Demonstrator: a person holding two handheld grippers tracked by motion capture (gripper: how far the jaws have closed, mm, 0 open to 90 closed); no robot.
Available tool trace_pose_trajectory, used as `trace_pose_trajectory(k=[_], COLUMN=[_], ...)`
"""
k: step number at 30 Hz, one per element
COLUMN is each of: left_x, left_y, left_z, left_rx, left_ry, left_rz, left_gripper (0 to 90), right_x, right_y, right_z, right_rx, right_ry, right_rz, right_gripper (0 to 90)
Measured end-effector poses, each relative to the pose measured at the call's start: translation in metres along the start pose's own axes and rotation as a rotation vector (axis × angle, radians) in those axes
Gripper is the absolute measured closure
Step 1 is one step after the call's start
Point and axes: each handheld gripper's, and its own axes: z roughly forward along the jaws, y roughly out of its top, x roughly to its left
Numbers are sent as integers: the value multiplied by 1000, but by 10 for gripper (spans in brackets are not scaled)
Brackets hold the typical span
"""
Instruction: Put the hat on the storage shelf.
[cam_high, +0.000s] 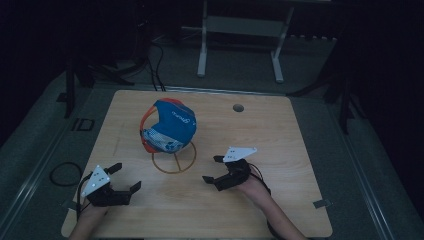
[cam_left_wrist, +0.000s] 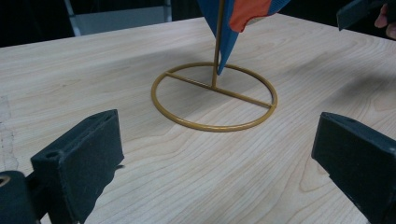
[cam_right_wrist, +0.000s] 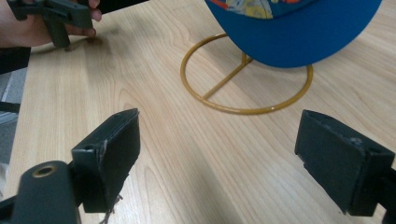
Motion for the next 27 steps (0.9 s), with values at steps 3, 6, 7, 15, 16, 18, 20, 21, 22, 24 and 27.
trace_pose_trajectory(k=[3,6,7,15,16,18,20,21,22,24,27], left_x=[0,0,0,1,1,1,1,1,1,1,1], left_y=[0,0,-1,-1,-2,-2,-2,-3,-3,-3,-4], left_z=[0,1,0,1,1,1,1,2,2,2,3], left_rx=[1,2,5,6,6,9,12,14,14,19,20], left_ry=[0,2,1,2,2,2,1,0,0,-3,-4], left_rz=[0,0,1,-1,-2,0,2,3,3,6,6], left_gripper=[23,24,23,23,23,23,23,23,23,23,23], right_x=[-1,-2,-3,-7,-8,-9,-11,-12,-13,-15,-20], right_y=[-7,-12,-15,-30,-32,-35,-38,-39,-41,-44,-49], right_z=[0,-1,-2,-8,-9,-11,-15,-17,-19,-24,-31], right_rx=[5,13,14,25,28,35,37,34,32,24,16], right_ry=[3,-1,1,-12,-16,-25,-36,-37,-39,-47,-66], right_rz=[-3,-8,-9,3,7,8,10,15,19,26,40], right_gripper=[143,143,143,145,145,145,145,146,147,148,148])
